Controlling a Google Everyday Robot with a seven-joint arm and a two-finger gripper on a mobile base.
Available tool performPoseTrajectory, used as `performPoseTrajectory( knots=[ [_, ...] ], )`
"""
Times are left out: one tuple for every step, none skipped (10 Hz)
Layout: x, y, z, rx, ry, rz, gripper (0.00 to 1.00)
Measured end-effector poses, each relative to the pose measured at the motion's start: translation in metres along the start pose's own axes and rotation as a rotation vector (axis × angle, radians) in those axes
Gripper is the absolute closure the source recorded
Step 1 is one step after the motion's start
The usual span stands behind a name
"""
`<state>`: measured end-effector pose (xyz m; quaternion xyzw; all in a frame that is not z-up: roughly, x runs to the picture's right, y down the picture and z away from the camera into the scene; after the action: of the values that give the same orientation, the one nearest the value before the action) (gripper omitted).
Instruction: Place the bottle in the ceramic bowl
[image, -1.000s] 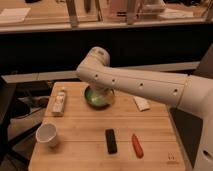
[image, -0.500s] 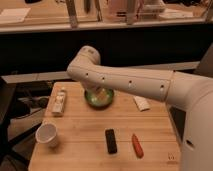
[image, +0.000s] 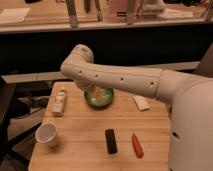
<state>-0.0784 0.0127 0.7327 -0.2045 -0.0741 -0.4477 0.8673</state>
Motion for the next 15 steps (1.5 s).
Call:
performPoseTrajectory(
  knots=[
    [-0.001, -0.004, 0.002, -0.002, -0.002, -0.016, 0.20],
    [0.000, -0.005, 0.003, -0.004, -0.005, -0.030, 0.20],
    [0.000, -0.010, 0.005, -0.005, -0.009, -0.047, 0.20],
    [-0.002, -0.015, 0.006, -0.002, -0.012, -0.061, 0.20],
    [-0.007, -0.022, 0.008, 0.001, -0.016, -0.078, 0.20],
    [-0.011, -0.030, 0.009, 0.005, -0.019, -0.096, 0.20],
    [-0.011, -0.032, 0.011, 0.004, -0.022, -0.109, 0.20],
    [-0.009, -0.032, 0.013, 0.002, -0.024, -0.119, 0.20],
    [-0.010, -0.034, 0.014, 0.002, -0.026, -0.131, 0.20],
    [-0.011, -0.039, 0.016, 0.004, -0.028, -0.143, 0.20],
    [-0.012, -0.045, 0.018, 0.007, -0.030, -0.151, 0.20],
    [-0.015, -0.054, 0.020, 0.012, -0.034, -0.163, 0.20],
    [-0.017, -0.061, 0.023, 0.017, -0.037, -0.183, 0.20],
    [-0.015, -0.061, 0.025, 0.015, -0.039, -0.193, 0.20],
    [-0.013, -0.060, 0.027, 0.013, -0.039, -0.196, 0.20]
  ],
)
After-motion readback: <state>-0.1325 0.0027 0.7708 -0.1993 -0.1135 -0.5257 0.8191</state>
